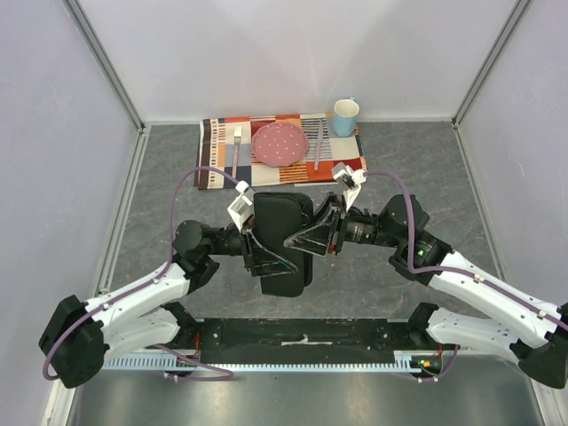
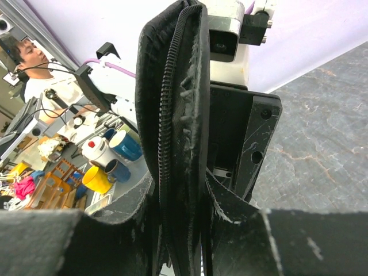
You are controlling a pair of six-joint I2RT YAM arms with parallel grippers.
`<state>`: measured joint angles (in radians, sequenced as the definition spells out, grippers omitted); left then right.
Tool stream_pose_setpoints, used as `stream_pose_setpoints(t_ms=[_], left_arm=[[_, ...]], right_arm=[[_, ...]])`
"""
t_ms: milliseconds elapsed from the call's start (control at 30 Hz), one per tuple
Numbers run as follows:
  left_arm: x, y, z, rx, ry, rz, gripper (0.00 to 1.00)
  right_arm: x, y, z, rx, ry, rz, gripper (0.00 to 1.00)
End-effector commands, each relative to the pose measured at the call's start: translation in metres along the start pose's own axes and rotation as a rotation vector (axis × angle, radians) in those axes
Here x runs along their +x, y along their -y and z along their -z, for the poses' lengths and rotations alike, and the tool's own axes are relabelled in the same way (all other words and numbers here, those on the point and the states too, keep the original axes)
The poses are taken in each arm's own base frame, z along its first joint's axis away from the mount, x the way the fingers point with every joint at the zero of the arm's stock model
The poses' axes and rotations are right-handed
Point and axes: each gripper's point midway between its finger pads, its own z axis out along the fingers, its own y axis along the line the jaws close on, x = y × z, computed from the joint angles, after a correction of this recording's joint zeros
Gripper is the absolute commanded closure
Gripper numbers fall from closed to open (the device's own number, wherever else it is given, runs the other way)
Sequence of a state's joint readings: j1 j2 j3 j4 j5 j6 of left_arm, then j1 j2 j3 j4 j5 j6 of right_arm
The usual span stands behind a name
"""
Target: Sort the hair-cutting tools
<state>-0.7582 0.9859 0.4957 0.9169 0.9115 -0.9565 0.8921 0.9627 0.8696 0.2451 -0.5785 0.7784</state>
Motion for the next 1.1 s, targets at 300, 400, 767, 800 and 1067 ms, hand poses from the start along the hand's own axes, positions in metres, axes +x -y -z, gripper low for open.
stream_pose_setpoints(t_ms=[300, 400, 767, 800, 1067], left_arm=[[-0.016, -0.043, -0.016, -0.060, 0.140, 0.052, 0.56], [-0.015, -0.054, -0.019, -0.051, 0.160, 0.072, 0.65], [-0.009, -0.091, -0.032, -0.030, 0.186, 0.129, 0.89], [-0.007, -0.096, -0.033, -0.040, 0.184, 0.136, 0.90], [-0.007, -0.165, -0.033, -0.373, 0.148, 0.205, 0.98]], right_arm=[[-0.006, 0.032, -0.015, 0.146, -0.027, 0.124, 0.86], [-0.005, 0.037, -0.013, 0.180, -0.039, 0.126, 0.77], [-0.003, 0.052, 0.020, 0.353, -0.067, 0.183, 0.52], [-0.005, 0.052, 0.023, 0.367, -0.065, 0.195, 0.51], [0.010, 0.088, 0.070, 0.629, -0.138, 0.253, 0.46]])
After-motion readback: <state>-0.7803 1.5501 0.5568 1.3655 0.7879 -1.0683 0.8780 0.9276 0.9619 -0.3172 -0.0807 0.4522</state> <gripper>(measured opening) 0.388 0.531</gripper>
